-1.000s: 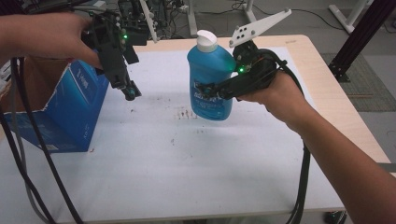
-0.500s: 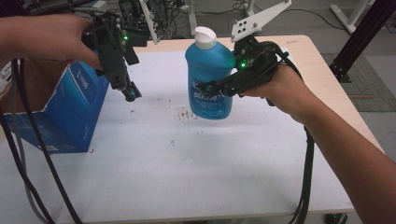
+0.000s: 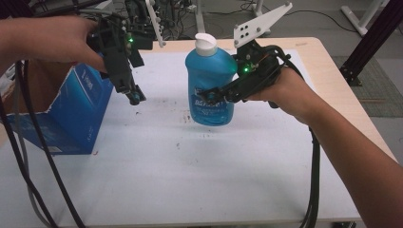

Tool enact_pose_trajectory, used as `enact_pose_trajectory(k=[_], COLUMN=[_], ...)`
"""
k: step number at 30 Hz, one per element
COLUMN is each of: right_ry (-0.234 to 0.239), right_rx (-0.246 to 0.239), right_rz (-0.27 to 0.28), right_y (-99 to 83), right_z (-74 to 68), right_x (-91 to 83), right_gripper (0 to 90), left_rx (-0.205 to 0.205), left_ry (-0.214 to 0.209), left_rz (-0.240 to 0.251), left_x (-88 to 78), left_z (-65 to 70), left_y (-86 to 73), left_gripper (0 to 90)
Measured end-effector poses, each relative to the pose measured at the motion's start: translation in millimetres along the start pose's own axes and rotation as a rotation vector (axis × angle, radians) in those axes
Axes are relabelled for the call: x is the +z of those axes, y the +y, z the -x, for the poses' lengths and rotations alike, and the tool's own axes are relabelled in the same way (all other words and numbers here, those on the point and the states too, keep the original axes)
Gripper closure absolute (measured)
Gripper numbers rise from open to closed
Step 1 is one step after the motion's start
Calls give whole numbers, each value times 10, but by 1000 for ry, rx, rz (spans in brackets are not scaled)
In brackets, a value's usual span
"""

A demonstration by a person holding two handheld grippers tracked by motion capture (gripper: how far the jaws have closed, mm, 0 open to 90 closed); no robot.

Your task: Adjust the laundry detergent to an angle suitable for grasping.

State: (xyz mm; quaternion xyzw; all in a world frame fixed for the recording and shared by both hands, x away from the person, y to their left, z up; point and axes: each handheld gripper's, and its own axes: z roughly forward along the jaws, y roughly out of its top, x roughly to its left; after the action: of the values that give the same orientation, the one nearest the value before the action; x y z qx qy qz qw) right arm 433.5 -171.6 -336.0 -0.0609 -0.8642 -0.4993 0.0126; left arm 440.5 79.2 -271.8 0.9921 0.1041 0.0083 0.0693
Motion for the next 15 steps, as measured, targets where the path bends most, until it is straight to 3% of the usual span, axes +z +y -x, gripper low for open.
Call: enact_pose_trajectory(k=[15], right_ry=[8], right_rx=[-22], right_rz=[-26], right_y=[-52], right_z=[47], right_x=[162], right_gripper=[436], left_rx=[-11], left_ry=[-4], left_rz=[0], left_x=[34], left_z=[-25], left_y=[-33], left_gripper=[17])
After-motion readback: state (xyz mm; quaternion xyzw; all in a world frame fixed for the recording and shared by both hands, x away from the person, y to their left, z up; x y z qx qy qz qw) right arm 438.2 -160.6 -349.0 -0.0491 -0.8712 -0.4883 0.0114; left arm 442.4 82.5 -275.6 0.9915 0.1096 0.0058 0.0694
